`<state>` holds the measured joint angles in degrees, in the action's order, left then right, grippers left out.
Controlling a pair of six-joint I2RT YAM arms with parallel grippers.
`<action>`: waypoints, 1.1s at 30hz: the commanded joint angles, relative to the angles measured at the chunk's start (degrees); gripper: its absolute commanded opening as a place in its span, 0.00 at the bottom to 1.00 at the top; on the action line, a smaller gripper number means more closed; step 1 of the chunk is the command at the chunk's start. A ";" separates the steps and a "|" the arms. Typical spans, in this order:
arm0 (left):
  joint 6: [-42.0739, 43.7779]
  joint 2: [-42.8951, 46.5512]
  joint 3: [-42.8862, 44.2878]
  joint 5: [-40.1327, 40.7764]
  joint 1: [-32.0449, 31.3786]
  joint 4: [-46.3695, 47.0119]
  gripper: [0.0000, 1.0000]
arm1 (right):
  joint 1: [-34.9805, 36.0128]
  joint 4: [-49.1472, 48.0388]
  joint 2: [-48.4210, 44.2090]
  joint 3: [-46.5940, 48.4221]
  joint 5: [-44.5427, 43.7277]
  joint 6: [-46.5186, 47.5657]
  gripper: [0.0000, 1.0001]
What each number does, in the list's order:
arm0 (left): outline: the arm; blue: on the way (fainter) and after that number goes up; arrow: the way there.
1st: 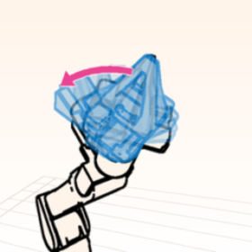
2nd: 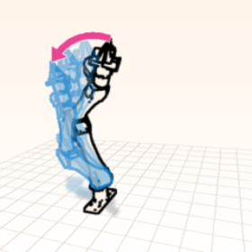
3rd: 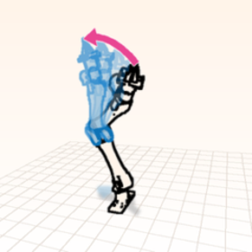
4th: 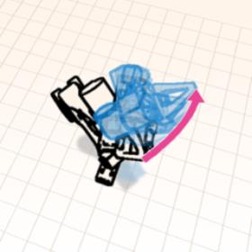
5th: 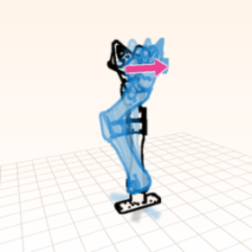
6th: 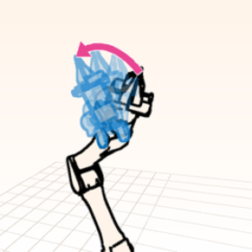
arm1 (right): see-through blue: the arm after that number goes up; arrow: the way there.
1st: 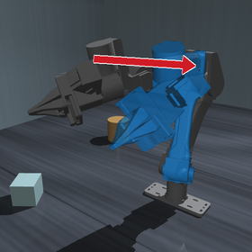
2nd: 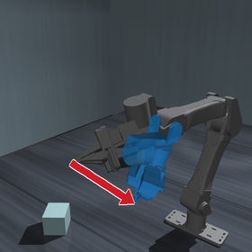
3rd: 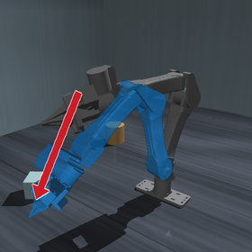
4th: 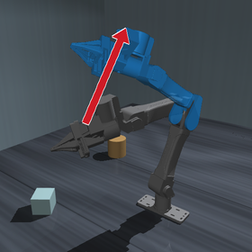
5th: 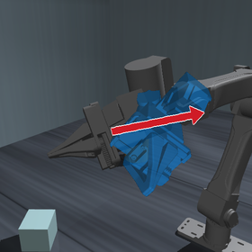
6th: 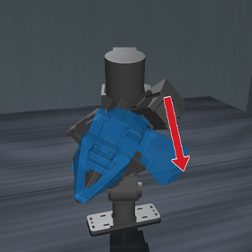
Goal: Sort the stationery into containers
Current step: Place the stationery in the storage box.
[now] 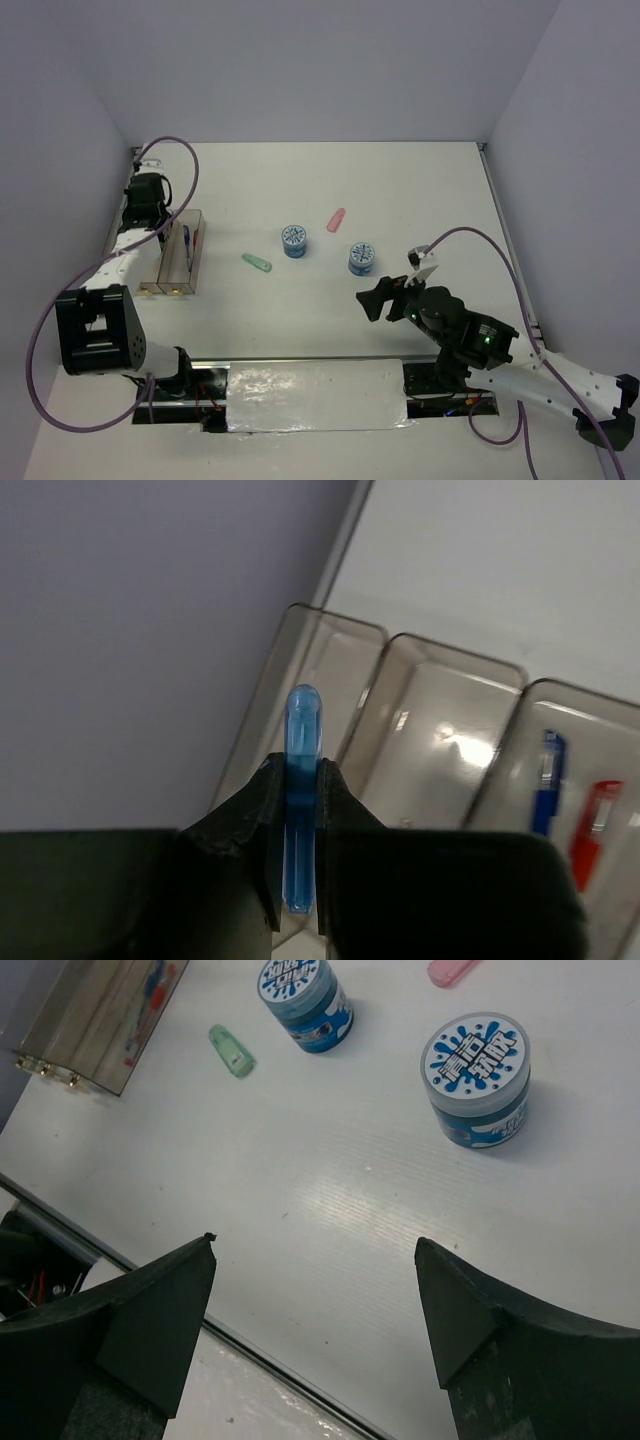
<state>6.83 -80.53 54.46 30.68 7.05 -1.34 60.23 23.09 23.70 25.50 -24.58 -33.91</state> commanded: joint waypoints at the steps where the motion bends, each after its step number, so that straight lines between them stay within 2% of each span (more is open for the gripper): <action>1: 9.94 1.01 -3.12 8.50 -0.37 15.12 0.00 | 0.24 -2.79 0.46 0.17 2.51 2.27 0.88; 3: 11.18 -1.28 -3.57 14.65 -0.37 16.98 0.00 | 0.24 -2.09 1.78 0.87 3.83 2.53 0.87; 6: 7.25 -4.80 -3.92 18.01 -0.28 15.67 0.00 | 0.24 -2.78 2.40 0.35 5.59 2.45 0.87; 9: 6.00 -6.56 -6.03 19.24 0.51 18.04 0.00 | 0.24 -4.45 2.22 -1.06 6.12 1.75 0.87; 16: 3.02 -12.19 -1.90 16.61 2.18 14.36 0.00 | 0.33 -7.70 4.67 -3.08 7.88 0.69 0.87; 21: 1.88 -15.26 -0.49 19.60 2.62 13.22 0.00 | 0.24 -8.50 8.11 -2.21 9.02 0.95 0.87; 25: -0.06 -17.29 0.82 20.65 3.67 11.81 0.06 | 0.24 -10.26 9.78 -1.77 9.55 1.39 0.87; 26: -0.67 -17.64 1.17 20.91 3.85 11.28 0.22 | 0.24 -10.17 9.96 -1.24 9.64 1.57 0.87; 27: -1.37 -18.16 1.79 20.65 4.37 10.67 0.45 | 0.24 -10.17 10.13 -1.15 9.81 1.65 0.87; 28: -1.82 -18.26 2.05 20.48 4.72 9.44 0.99 | 0.24 -10.17 10.22 -0.80 9.99 1.74 0.87; 33: -3.84 -17.21 2.50 19.60 5.61 8.55 0.99 | 0.15 -9.73 9.96 -0.80 9.46 2.18 0.86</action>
<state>5.50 -98.37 55.90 51.00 12.80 8.73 60.23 15.88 33.95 22.83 -14.96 -32.73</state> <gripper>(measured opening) 0.992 0.866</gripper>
